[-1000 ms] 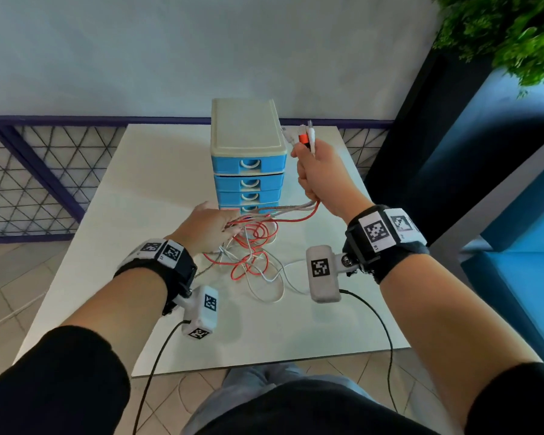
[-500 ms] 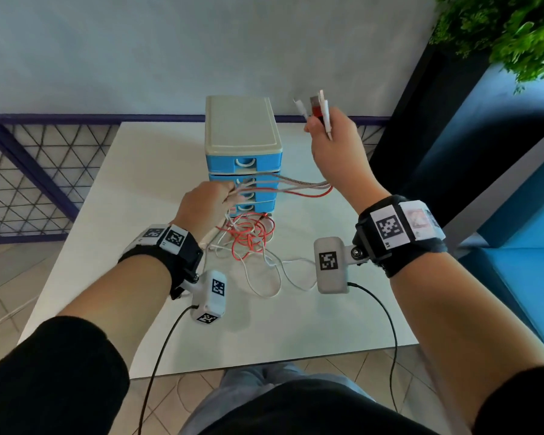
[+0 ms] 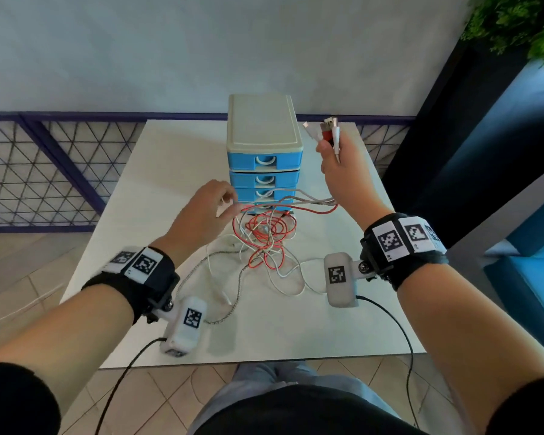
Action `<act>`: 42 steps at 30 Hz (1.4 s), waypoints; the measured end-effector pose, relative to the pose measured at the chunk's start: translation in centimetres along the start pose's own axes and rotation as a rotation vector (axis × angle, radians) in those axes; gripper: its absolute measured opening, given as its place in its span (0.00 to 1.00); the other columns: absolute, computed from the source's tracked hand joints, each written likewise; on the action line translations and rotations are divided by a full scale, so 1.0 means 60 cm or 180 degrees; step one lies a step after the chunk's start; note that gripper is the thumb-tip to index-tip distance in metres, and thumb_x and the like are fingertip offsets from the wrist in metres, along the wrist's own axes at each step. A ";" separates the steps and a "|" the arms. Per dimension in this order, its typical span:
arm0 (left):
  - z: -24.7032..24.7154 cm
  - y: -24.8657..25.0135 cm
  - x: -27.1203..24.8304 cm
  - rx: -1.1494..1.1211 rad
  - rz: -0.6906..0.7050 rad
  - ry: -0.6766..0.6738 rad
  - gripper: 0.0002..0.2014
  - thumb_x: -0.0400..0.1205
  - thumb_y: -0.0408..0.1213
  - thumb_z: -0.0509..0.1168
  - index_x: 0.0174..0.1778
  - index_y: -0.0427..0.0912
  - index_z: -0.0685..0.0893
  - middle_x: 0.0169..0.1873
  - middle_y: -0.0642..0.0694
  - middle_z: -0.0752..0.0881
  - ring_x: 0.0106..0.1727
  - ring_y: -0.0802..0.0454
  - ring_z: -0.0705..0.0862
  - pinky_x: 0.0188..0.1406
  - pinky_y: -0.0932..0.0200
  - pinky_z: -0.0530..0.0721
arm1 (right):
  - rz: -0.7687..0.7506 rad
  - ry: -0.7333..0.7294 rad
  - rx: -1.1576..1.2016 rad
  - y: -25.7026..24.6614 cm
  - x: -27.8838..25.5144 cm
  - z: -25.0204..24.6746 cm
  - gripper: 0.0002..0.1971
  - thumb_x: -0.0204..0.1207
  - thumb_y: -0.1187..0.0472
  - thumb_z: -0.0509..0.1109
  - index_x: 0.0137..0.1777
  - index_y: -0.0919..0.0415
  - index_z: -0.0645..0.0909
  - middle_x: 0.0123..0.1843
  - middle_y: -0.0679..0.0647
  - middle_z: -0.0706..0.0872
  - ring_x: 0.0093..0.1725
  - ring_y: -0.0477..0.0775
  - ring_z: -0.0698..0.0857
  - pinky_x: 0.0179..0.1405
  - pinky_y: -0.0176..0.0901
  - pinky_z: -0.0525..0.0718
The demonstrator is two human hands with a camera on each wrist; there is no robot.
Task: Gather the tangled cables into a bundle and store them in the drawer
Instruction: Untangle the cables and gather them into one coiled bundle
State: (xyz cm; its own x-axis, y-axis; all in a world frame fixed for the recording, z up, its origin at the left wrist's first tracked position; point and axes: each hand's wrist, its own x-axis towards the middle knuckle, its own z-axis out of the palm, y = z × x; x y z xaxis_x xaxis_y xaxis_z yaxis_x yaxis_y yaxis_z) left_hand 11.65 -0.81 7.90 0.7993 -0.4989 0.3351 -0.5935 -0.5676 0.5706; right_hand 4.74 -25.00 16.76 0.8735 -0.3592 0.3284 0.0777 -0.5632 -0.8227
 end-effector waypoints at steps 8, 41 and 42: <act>0.055 -0.090 -0.038 0.0729 -0.1445 -0.1493 0.19 0.85 0.36 0.59 0.69 0.30 0.74 0.66 0.30 0.77 0.67 0.34 0.76 0.63 0.50 0.73 | 0.0135 -0.0059 0.0138 0.001 0.001 0.019 0.06 0.85 0.57 0.58 0.49 0.55 0.74 0.31 0.45 0.74 0.31 0.45 0.72 0.32 0.36 0.71; -0.095 0.175 0.094 -0.3496 -0.0766 -0.0739 0.13 0.84 0.36 0.49 0.32 0.45 0.67 0.54 0.40 0.90 0.63 0.48 0.86 0.64 0.53 0.79 | 0.0097 -0.1270 -0.0306 -0.018 -0.024 0.064 0.14 0.70 0.43 0.76 0.49 0.51 0.88 0.40 0.48 0.90 0.41 0.48 0.87 0.44 0.44 0.83; -0.093 0.175 0.096 -0.3307 -0.0620 -0.0812 0.13 0.83 0.38 0.51 0.32 0.45 0.70 0.58 0.39 0.88 0.66 0.50 0.84 0.71 0.50 0.75 | 0.0137 -0.1227 -0.0263 -0.019 -0.023 0.068 0.12 0.72 0.45 0.75 0.45 0.53 0.89 0.37 0.51 0.89 0.35 0.48 0.85 0.39 0.44 0.81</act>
State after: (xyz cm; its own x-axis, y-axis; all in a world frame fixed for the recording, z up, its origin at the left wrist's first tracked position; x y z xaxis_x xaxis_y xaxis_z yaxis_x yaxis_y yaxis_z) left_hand 10.57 -5.99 20.01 0.7566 -0.6498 0.0730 0.0071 0.1198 0.9928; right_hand 5.43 -20.82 15.36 0.9927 -0.0869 0.0832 0.0119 -0.6173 -0.7866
